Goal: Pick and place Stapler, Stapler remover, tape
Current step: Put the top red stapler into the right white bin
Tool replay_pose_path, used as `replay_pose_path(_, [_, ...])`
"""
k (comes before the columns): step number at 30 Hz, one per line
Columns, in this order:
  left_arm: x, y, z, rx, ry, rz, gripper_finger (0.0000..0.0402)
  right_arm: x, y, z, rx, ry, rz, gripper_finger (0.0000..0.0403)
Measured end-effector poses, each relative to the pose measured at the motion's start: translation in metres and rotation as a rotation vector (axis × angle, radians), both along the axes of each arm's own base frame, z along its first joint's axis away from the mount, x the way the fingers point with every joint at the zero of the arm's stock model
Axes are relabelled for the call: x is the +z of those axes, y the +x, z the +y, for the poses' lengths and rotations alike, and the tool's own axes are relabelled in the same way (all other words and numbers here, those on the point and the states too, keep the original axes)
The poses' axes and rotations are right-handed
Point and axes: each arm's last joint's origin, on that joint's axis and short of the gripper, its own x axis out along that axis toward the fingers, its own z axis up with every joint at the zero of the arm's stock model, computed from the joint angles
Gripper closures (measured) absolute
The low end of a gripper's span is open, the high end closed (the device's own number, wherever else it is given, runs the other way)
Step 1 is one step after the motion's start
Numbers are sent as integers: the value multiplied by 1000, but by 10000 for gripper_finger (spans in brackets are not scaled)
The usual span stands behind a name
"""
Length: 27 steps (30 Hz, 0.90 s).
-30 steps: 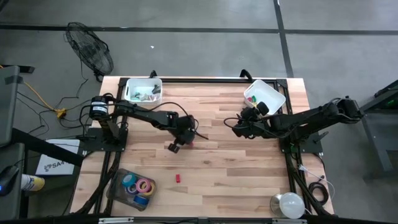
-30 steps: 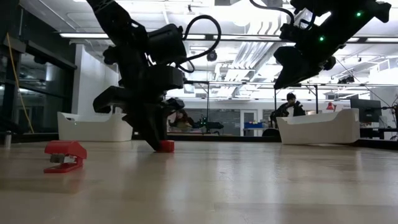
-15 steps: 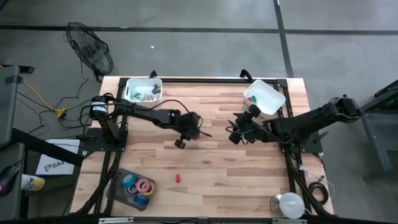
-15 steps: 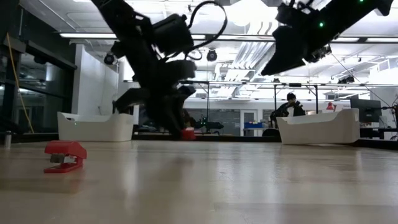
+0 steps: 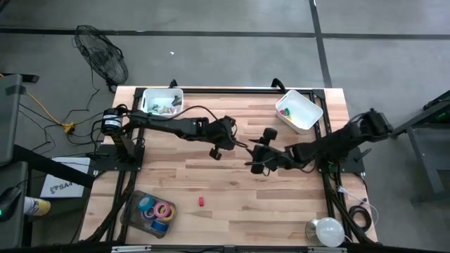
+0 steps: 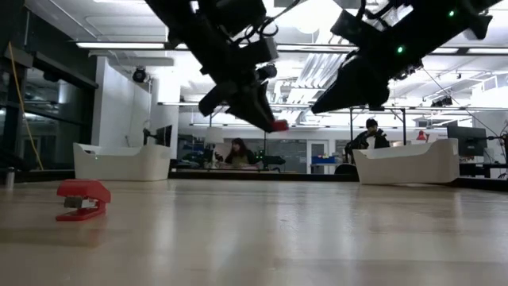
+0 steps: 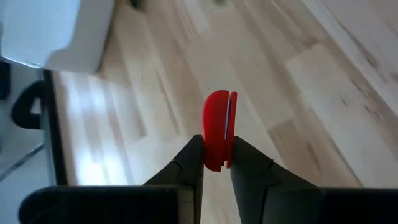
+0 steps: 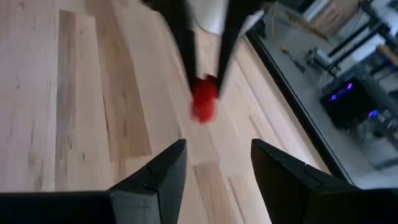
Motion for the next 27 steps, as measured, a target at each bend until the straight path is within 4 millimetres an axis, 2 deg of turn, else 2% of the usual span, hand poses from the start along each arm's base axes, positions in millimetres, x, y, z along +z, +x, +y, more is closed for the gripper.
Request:
replay_pose_path(5, [6, 3, 1, 2, 16, -22, 348, -14, 15, 3, 31, -94, 6, 231])
replay_pose_path(12, [6, 3, 1, 3, 22, -22, 348, -21, 28, 6, 60, -144, -51, 230])
replay_pose_path(17, [6, 3, 1, 3, 22, -22, 348, -29, 32, 6, 65, -162, -42, 230])
replay_pose_path(27, [7, 3, 1, 3, 22, -23, 348, -28, 36, -6, 40, -136, -68, 231])
